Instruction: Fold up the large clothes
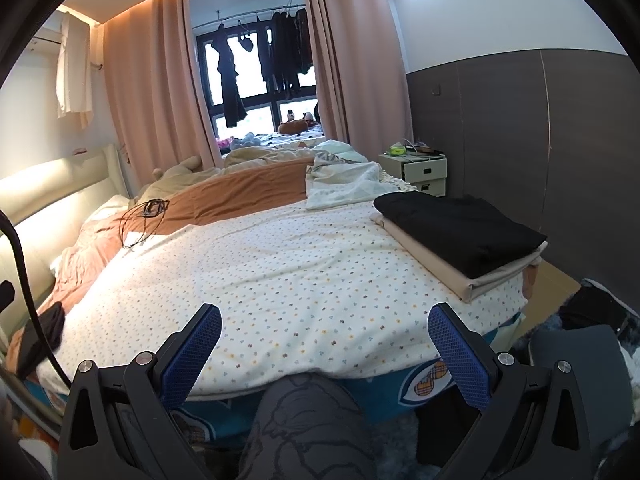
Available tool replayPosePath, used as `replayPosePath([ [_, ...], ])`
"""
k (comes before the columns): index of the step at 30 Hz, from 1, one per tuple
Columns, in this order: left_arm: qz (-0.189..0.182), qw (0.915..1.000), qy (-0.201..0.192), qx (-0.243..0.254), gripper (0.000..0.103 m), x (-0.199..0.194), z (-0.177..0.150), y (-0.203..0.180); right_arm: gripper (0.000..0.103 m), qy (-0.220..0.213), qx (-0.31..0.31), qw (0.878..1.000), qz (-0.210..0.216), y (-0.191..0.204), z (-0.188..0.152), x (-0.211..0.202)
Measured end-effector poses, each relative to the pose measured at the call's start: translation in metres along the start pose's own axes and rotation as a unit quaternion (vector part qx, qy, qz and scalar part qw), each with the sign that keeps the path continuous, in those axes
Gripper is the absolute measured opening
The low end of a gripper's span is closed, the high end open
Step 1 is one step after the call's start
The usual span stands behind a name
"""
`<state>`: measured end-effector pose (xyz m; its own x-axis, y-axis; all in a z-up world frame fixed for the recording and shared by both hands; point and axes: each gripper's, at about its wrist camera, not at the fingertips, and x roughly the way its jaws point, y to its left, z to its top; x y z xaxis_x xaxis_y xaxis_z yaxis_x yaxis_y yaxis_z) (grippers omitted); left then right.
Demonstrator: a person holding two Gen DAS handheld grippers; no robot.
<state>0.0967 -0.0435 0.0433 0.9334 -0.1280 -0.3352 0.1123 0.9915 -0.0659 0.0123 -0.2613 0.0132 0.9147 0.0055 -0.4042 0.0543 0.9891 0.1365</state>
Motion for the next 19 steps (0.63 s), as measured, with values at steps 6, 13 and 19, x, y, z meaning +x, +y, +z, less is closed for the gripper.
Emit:
replayPosePath([
  [6, -0.002, 1.0, 0.002, 0.001, 0.103, -0.003, -0.003, -0.002, 0.103, 0.003, 0.0, 1.0, -0.003, -0.005, -0.005, -0.004],
  [13, -0.005, 0.9999, 0.01, -0.002, 0.103, -0.002, -0.008, -0.003, 0.103, -0.003, 0.001, 1.0, -0.004, -0.007, -0.003, -0.01],
  [19, -0.008, 0.9999, 0.009, -0.001, 0.103, -0.002, -0.01, -0.002, 0.103, -0.003, 0.004, 1.0, 0.004, 0.002, -0.002, -0.005],
])
